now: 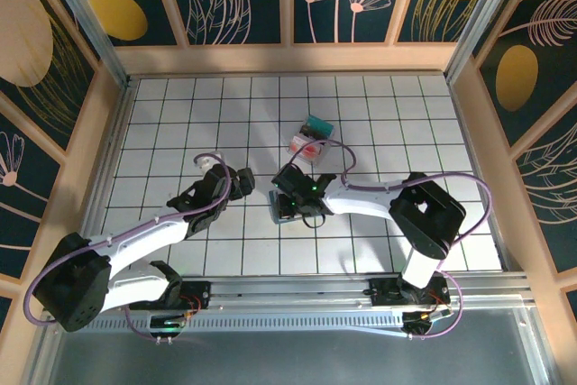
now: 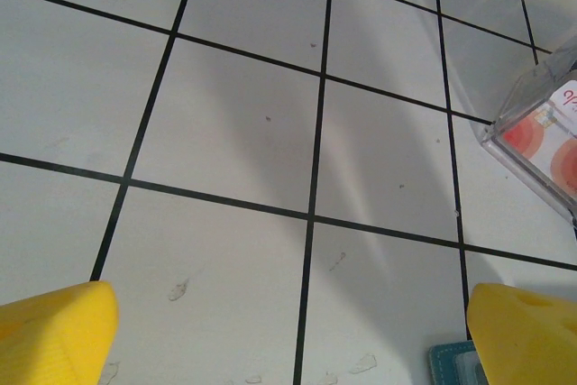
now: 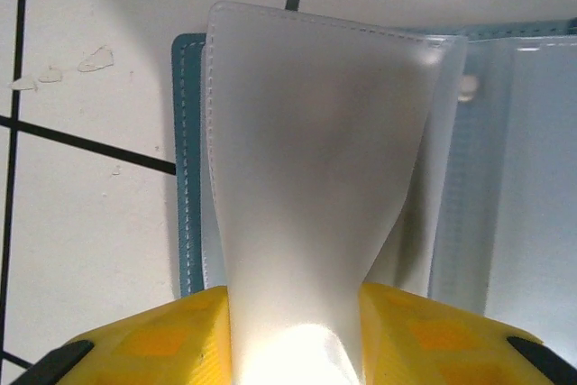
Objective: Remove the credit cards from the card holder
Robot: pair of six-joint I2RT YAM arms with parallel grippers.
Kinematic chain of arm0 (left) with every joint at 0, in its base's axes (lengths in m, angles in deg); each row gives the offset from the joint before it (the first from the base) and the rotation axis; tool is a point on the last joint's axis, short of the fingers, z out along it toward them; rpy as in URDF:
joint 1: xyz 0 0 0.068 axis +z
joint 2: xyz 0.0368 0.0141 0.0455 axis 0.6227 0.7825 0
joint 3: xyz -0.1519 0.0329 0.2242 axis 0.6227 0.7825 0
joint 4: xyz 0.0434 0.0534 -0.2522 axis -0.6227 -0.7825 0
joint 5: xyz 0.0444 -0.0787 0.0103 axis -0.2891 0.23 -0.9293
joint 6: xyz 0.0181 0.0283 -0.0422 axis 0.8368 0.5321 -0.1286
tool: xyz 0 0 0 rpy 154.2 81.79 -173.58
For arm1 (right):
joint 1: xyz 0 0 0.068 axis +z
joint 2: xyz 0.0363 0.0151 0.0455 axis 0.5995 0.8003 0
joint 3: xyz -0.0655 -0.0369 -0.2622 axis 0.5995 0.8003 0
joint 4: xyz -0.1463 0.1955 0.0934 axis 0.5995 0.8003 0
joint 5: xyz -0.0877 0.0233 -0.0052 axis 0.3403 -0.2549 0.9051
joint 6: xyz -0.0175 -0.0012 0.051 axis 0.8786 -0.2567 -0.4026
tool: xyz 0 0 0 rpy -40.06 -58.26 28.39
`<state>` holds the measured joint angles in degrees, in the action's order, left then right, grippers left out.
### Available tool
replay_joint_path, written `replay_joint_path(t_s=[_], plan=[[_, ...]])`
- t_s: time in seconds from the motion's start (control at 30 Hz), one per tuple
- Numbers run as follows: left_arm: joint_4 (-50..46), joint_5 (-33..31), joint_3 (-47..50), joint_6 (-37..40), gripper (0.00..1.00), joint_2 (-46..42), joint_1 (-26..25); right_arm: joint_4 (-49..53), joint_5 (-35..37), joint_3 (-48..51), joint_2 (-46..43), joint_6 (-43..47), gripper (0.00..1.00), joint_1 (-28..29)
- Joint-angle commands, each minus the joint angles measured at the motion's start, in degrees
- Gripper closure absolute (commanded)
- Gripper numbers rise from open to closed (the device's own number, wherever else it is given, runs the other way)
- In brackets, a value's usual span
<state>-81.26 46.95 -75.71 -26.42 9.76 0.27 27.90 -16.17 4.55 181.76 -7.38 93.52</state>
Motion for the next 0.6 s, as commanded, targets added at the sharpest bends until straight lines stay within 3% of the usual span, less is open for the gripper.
replay_joint_path(t_s=[0.0, 0.2, 0.57], plan=[[1.2, 0.6, -2.1, 1.4, 0.01, 0.9, 0.3, 3.9, 4.9, -1.7, -2.5, -1.0, 0.58, -0.3], [1.1, 0.5, -2.7, 1.8, 0.01, 1.3, 0.3, 6.6, 8.1, -2.6, -2.0, -1.1, 0.53, -0.5], [0.8, 0.7, -2.8, 4.1, 0.01, 1.5, 0.3, 9.2, 12.6, -1.9, -3.8, -1.0, 0.54, -2.6]])
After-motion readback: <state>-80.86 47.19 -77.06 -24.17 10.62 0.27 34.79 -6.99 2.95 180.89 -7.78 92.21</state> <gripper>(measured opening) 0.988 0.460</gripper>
